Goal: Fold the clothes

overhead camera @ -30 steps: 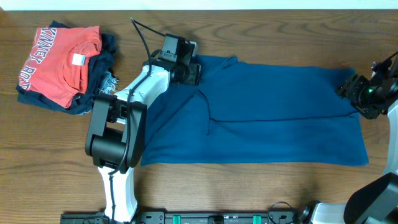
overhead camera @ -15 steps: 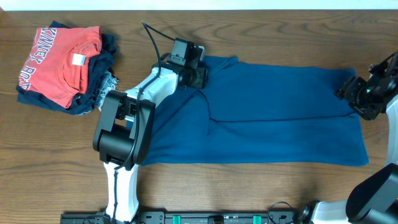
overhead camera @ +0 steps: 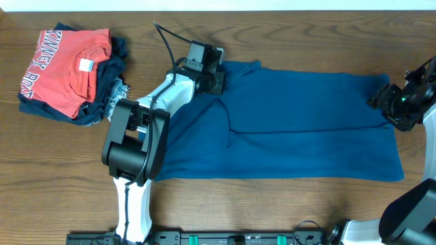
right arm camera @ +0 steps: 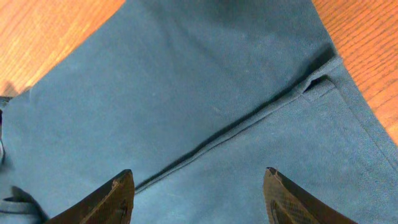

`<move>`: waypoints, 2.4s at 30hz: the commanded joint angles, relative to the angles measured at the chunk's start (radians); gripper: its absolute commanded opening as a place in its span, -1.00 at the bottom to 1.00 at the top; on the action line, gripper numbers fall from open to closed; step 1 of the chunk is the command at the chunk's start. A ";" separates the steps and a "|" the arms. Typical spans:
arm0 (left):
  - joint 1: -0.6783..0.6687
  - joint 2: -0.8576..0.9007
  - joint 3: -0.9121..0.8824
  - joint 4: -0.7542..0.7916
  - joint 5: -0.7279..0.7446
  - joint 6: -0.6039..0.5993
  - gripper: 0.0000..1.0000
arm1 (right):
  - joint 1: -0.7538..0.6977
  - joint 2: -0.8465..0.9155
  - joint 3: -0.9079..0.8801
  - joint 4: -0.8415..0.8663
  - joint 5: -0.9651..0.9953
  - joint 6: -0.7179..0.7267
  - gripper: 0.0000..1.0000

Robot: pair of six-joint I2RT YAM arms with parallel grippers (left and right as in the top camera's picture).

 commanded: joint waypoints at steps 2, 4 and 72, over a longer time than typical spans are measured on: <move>0.001 -0.044 0.018 0.013 -0.005 -0.006 -0.88 | 0.005 0.003 0.006 0.023 0.037 0.013 0.31; 0.000 -0.065 0.019 0.016 -0.005 -0.005 -0.88 | 0.005 0.003 0.006 0.044 0.068 0.012 0.33; 0.005 -0.399 0.018 -0.497 -0.198 -0.006 -0.88 | -0.054 0.315 -0.026 0.699 -0.024 -0.123 -0.98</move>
